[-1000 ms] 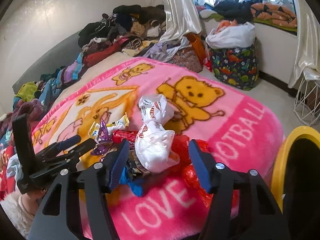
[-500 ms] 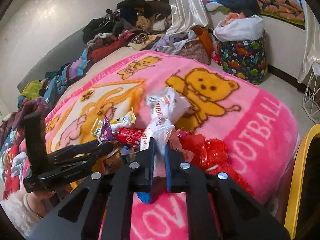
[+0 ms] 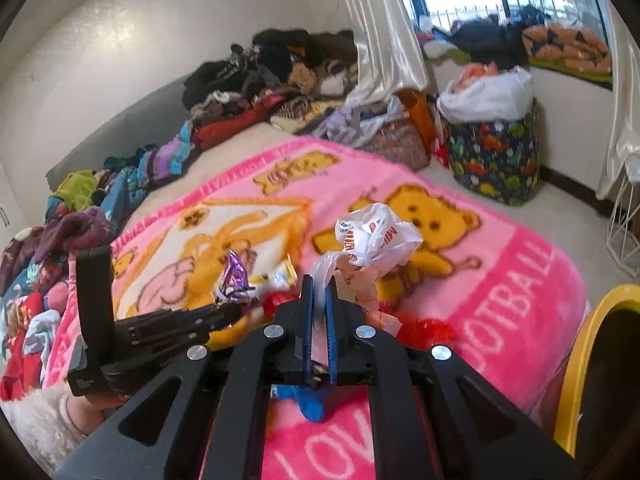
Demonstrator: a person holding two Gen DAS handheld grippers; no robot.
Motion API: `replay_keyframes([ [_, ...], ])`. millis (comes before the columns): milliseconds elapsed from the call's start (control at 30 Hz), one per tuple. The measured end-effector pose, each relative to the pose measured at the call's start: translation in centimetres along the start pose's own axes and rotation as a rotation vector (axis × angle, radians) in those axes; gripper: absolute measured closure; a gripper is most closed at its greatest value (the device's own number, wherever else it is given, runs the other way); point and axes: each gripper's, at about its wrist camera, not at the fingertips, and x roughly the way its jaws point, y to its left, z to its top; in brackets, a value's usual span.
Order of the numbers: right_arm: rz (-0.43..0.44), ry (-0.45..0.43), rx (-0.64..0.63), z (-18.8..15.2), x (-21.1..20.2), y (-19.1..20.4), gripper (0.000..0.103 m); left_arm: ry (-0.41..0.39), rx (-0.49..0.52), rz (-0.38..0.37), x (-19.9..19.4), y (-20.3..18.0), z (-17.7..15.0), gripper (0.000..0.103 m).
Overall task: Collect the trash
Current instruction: 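Grasp the purple candy wrapper with the left gripper while the right grasps a white plastic bag, then carry the purple wrapper and white bag over the yellow-rimmed bin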
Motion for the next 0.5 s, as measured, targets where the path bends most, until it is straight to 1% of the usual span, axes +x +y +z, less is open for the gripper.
replay_keyframes([
  [200,0.008,-0.056,-0.015,0.8,-2.6,0.2,0.097,-0.064,0.028,-0.018,-2.2,-1.5,1.4,0.090],
  [433,-0.004,-0.096,-0.011,1.0,-4.5,0.3,0.097,-0.130,0.048,-0.028,-4.3,-3.3,2.5,0.090],
  [500,-0.003,-0.104,-0.008,1.0,-5.0,0.2,0.097,-0.137,0.051,-0.031,-4.5,-3.8,2.6,0.090],
])
